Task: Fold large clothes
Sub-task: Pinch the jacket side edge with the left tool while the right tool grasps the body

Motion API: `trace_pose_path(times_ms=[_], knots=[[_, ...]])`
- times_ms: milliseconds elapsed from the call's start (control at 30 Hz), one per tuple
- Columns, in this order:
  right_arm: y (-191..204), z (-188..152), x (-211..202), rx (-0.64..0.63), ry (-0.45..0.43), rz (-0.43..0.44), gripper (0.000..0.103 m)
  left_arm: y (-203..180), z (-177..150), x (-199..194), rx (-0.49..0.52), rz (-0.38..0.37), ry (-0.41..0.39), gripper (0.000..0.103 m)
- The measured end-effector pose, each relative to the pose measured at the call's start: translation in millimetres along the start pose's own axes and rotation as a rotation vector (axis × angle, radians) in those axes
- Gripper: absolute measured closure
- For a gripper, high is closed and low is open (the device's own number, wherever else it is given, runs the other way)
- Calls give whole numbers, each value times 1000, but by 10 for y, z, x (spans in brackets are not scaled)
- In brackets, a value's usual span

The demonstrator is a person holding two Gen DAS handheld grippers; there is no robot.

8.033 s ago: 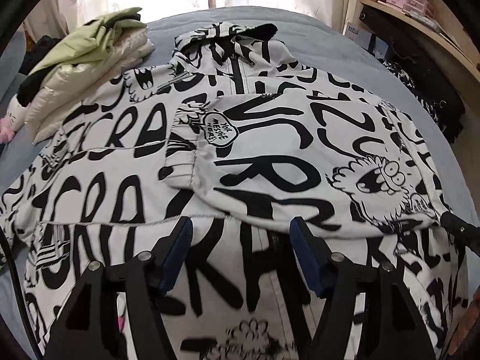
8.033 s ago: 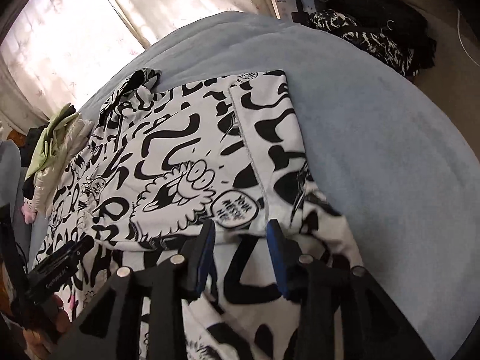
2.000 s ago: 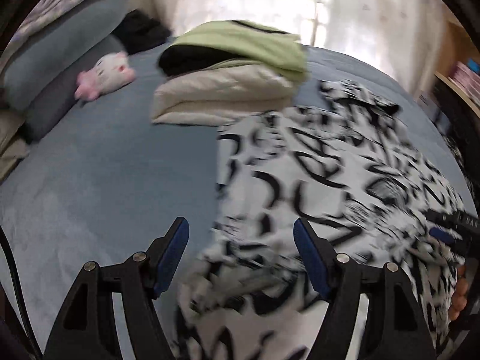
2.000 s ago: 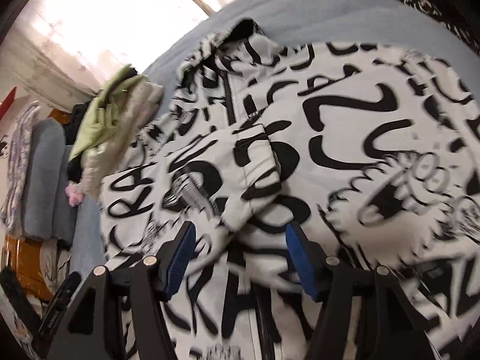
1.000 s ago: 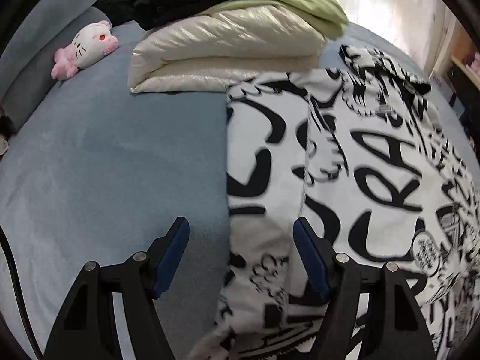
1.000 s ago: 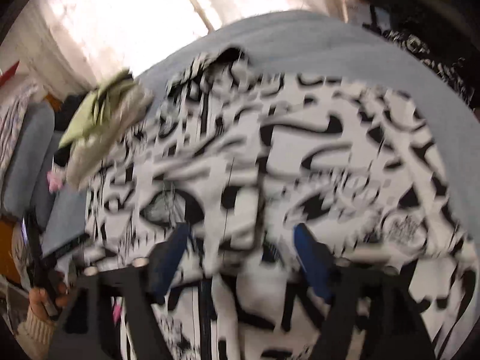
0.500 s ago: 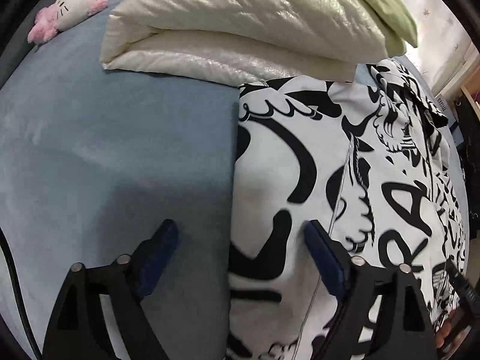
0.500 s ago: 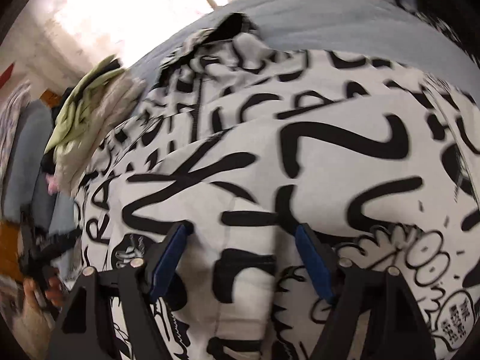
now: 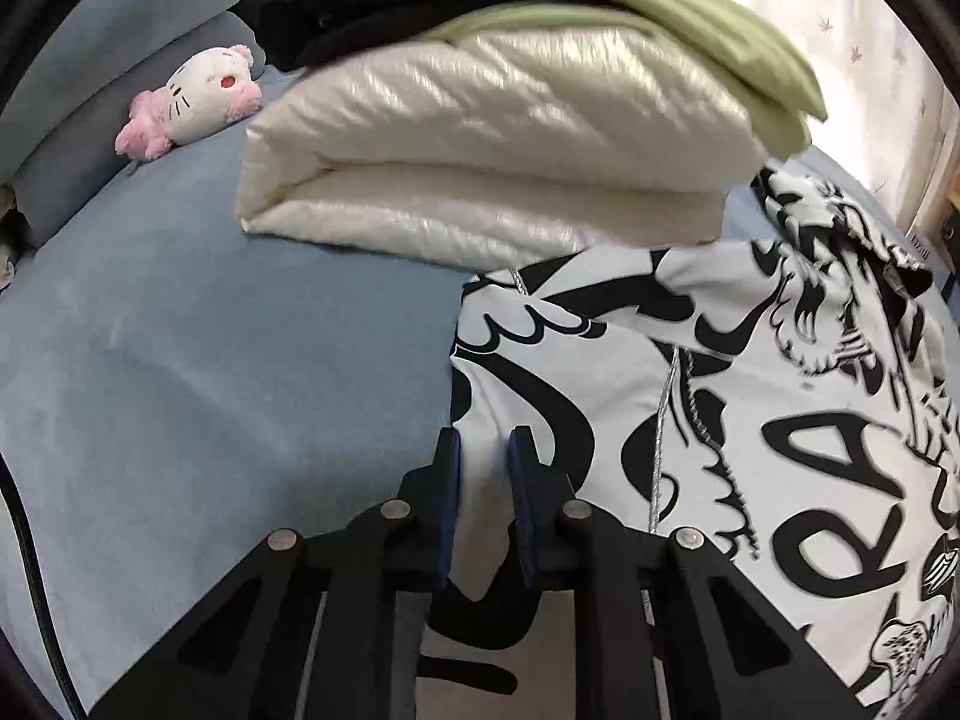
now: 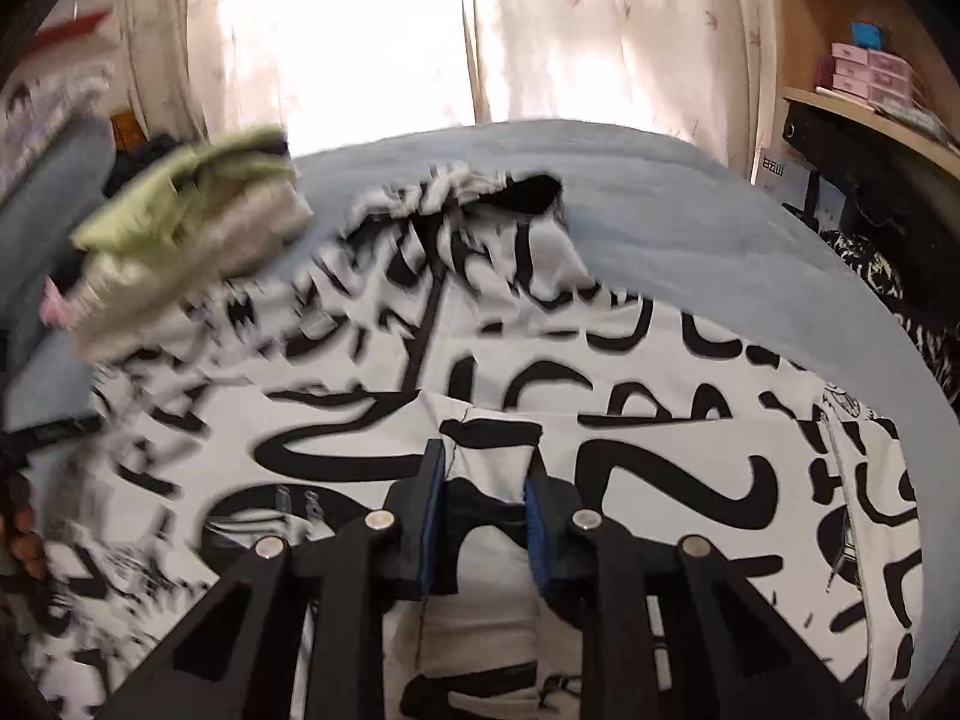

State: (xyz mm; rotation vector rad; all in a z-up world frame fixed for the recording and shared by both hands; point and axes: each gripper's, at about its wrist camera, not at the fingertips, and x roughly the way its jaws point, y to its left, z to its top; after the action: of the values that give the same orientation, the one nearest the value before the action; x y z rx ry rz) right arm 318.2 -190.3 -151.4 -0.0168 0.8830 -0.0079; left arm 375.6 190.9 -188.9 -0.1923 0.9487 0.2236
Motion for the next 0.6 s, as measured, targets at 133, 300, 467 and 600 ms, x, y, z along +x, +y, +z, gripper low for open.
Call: trace_pose_path(times_ms=[133,300,467,600], knots=[[-62,-25,-26,35,39,-34,65,17,43,-78,9,-29,43,82],[-147,-15,-422,101,-14,-48,59,143,12,-426,-17,-134,79,80],[63,-69,-677,177,-31,104,58,-94,-285,-805,22,-227,88,80],[549,-125,-661,143,25,227,58,-480,-664,-956,113,-259,126,80]])
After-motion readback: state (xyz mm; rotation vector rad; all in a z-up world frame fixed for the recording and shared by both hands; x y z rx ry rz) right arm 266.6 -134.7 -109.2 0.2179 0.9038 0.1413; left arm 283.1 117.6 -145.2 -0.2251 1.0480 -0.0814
